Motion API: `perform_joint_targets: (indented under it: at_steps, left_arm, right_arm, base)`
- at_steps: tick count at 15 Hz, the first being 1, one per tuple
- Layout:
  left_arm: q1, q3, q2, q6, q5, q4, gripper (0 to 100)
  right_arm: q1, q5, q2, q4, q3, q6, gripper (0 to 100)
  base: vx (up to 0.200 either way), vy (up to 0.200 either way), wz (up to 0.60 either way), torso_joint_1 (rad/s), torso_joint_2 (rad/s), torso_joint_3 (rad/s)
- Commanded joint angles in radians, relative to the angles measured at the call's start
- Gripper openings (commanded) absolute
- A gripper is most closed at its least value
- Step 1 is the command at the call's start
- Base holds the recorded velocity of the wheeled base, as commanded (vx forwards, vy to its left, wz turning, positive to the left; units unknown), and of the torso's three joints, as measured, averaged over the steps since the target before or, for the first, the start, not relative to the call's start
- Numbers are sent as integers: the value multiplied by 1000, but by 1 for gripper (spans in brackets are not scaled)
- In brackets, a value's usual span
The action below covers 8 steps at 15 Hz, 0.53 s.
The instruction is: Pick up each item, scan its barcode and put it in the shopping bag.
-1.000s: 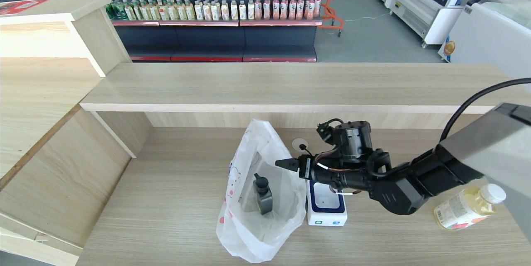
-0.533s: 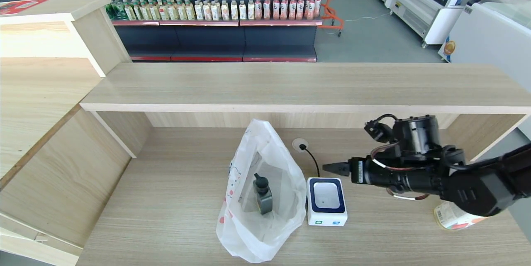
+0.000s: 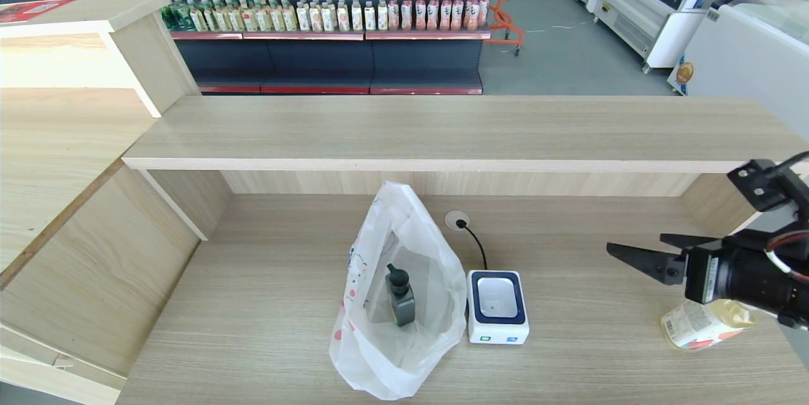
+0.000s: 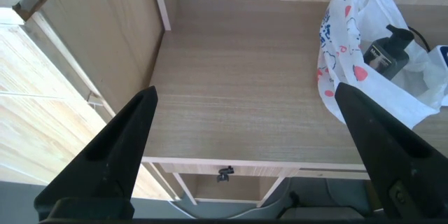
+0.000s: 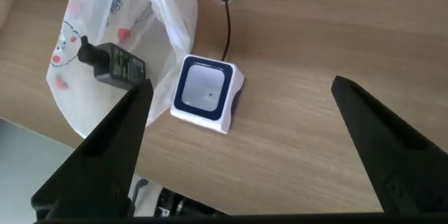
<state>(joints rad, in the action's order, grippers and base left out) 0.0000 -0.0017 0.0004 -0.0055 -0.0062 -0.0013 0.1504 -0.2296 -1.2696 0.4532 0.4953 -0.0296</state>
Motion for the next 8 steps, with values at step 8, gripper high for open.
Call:
perform_joint_targets:
  at_steps: [8]
  left_arm:
    - [0, 0, 0, -4, 0, 0, 100]
  right_arm:
    - [-38, 157, 283, -145, -106, -53, 100]
  base:
    - [0, 0, 0, 0, 0, 0]
